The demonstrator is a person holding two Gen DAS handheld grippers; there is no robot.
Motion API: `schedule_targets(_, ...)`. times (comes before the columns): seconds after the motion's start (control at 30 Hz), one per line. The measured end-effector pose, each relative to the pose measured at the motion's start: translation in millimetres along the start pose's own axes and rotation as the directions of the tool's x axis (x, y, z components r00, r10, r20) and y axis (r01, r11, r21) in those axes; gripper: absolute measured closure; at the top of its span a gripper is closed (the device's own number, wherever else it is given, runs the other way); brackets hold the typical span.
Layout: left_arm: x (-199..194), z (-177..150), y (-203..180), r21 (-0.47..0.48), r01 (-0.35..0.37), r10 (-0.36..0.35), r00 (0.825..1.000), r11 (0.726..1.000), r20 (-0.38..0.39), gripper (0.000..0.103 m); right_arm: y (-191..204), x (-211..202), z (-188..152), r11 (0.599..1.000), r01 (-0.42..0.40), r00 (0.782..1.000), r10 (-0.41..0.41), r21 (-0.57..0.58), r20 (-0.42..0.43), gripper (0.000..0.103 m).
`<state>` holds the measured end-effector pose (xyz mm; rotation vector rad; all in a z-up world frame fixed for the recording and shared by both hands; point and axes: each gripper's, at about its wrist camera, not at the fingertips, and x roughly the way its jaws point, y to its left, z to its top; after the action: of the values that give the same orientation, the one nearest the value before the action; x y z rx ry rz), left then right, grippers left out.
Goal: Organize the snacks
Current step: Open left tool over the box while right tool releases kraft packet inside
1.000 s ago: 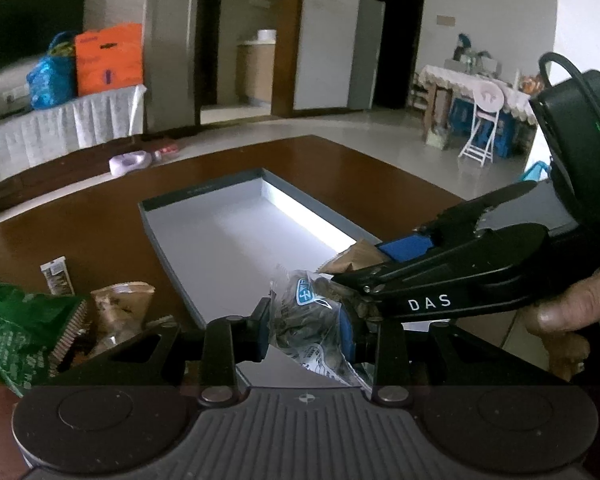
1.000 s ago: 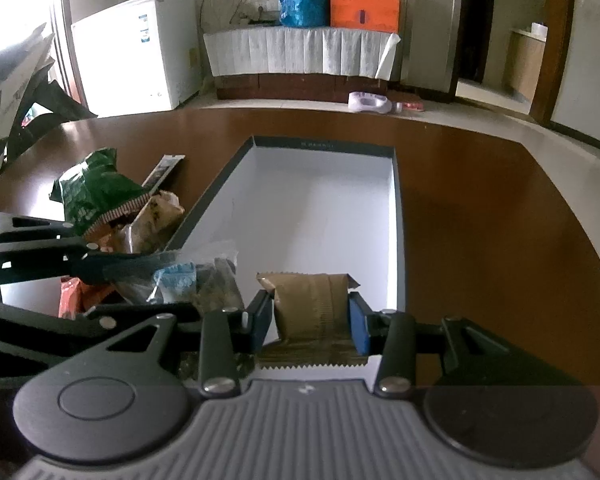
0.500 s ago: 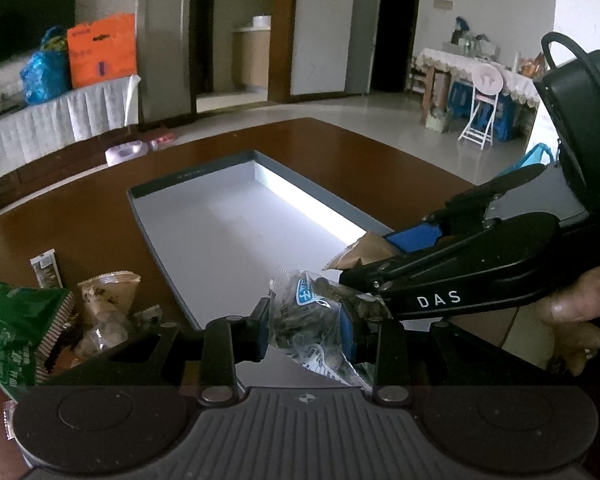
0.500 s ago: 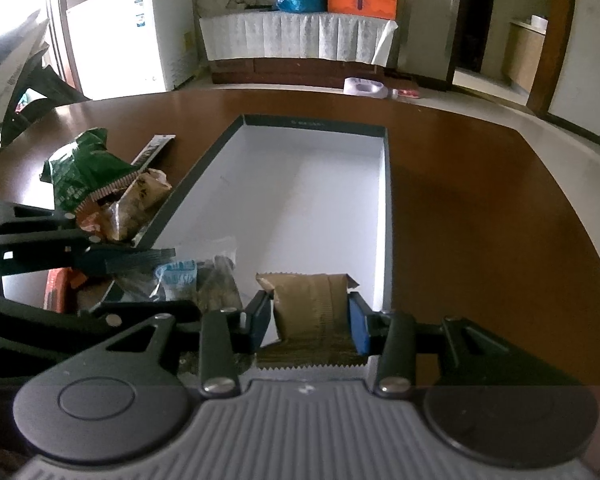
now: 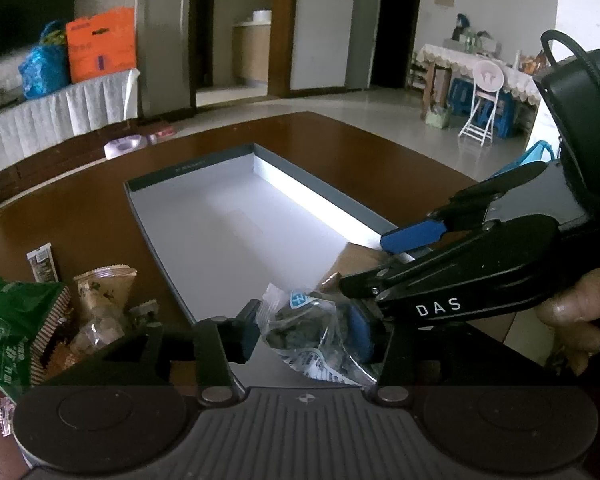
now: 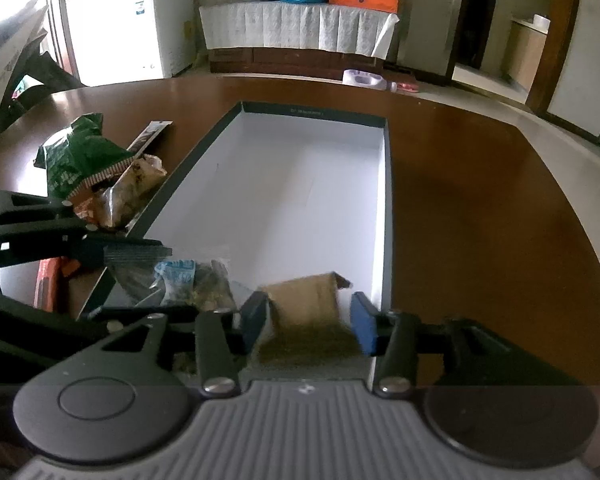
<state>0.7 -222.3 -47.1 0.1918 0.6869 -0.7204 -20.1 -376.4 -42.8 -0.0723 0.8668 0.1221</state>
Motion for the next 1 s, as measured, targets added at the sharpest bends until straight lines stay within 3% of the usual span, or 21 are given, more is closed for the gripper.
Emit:
schedule_targets(0.13, -1.3, -0.8, 2.8, -0.002, -0.011, 0.011, 1.0, 1.0, 0.008, 0.05, -1.4, -1.8, 0.7, 1.0, -0.001, 1.0, 0.001, 0.009, 0.012, 0.046)
schedule_targets(0.27, -5.1, -1.3, 6.7, -0.008, -0.023, 0.023, 0.999, 1.0, 0.025, 0.033, -2.1, -5.0, 2.1, 1.0, 0.005, 0.999, -0.006, 0.016, 0.031, 0.046)
schedule_targets(0.4, -11.0, -2.0, 7.3, -0.011, -0.027, 0.027, 0.999, 1.0, 0.045, 0.029, -3.8, -11.3, 6.5, 0.999, -0.002, 0.998, 0.0, 0.04, 0.063, 0.041)
schedule_targets(0.47, -12.8, -2.5, 8.6, -0.011, -0.029, 0.03, 0.998, 1.0, 0.049, 0.019, -2.0, -14.6, 9.4, 0.999, -0.008, 0.997, 0.005, 0.042, 0.082, 0.04)
schedule_targets(0.73, -23.6, -4.0, 13.4, -0.01, -0.038, 0.038, 0.997, 0.999, 0.073, 0.018, 14.6, -25.3, 22.5, 0.999, -0.042, 0.991, 0.039, 0.021, 0.126, 0.037)
schedule_targets(1.0, -39.9, -9.8, 34.6, -0.06, -0.088, 0.094, 0.991, 0.994, 0.096, 0.018, 32.6, -30.8, 34.4, 0.998, -0.062, 0.984, 0.061, 0.005, 0.17, 0.034)
